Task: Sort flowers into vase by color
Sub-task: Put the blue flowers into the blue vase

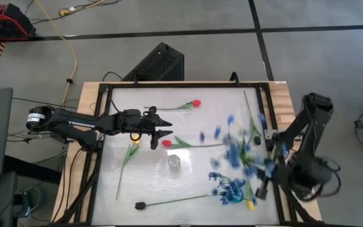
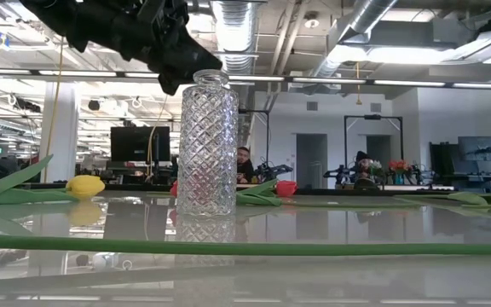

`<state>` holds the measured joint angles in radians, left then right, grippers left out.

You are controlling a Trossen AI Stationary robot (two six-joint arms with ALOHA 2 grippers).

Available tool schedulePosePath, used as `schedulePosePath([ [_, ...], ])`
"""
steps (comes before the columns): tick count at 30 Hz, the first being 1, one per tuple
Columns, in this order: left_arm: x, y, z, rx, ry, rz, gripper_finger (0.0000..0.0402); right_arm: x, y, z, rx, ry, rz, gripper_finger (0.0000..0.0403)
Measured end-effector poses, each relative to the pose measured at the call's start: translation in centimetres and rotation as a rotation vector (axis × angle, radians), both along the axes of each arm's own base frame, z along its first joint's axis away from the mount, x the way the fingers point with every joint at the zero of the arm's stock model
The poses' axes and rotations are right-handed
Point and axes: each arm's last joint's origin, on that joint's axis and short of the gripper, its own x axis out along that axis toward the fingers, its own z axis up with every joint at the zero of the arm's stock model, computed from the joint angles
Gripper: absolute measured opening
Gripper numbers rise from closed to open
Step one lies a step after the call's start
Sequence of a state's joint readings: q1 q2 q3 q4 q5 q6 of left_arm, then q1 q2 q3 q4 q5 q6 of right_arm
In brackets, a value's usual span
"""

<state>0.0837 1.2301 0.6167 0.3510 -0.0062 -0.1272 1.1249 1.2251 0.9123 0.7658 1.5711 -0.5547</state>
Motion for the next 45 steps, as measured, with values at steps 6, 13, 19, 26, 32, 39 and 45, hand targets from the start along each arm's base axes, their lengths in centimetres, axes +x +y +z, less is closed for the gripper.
schedulePosePath([
  [6, 0.0, 0.0, 0.0, 0.018, 0.004, -0.008, 0.0151, 1.6, -4.3, 1.7, 0.033, -0.019, -0.153, 0.0036],
  [13, 1.3, 0.0, -0.5, 0.064, -0.063, -0.044, 0.0151, 3.2, -9.4, 1.2, 0.042, -0.052, -0.22, 0.0034],
  [19, 3.4, 1.2, -2.8, 0.044, -0.125, -0.112, 0.0151, 3.8, -15.3, -1.6, 0.264, 0.029, -0.194, 0.0032],
  [26, 6.6, 4.6, -4.1, -0.078, -0.29, -0.213, 0.0151, 6.9, -19.0, -2.4, 0.296, 0.13, -0.119, 0.0036],
  [32, 9.9, 6.7, -4.9, -0.176, -0.283, -0.323, 0.0151, 9.8, -22.8, -2.8, 0.296, 0.122, -0.007, 0.0035],
  [39, 9.4, 7.7, -5.0, -0.141, -0.339, -0.246, 0.0151, 10.6, -25.9, -6.1, 0.273, -0.094, 0.19, 0.0034],
  [45, 8.7, 8.4, -4.4, -0.139, -0.438, -0.206, 0.0151, 9.3, -27.1, -10.2, 0.259, -0.408, 0.271, 0.0034],
])
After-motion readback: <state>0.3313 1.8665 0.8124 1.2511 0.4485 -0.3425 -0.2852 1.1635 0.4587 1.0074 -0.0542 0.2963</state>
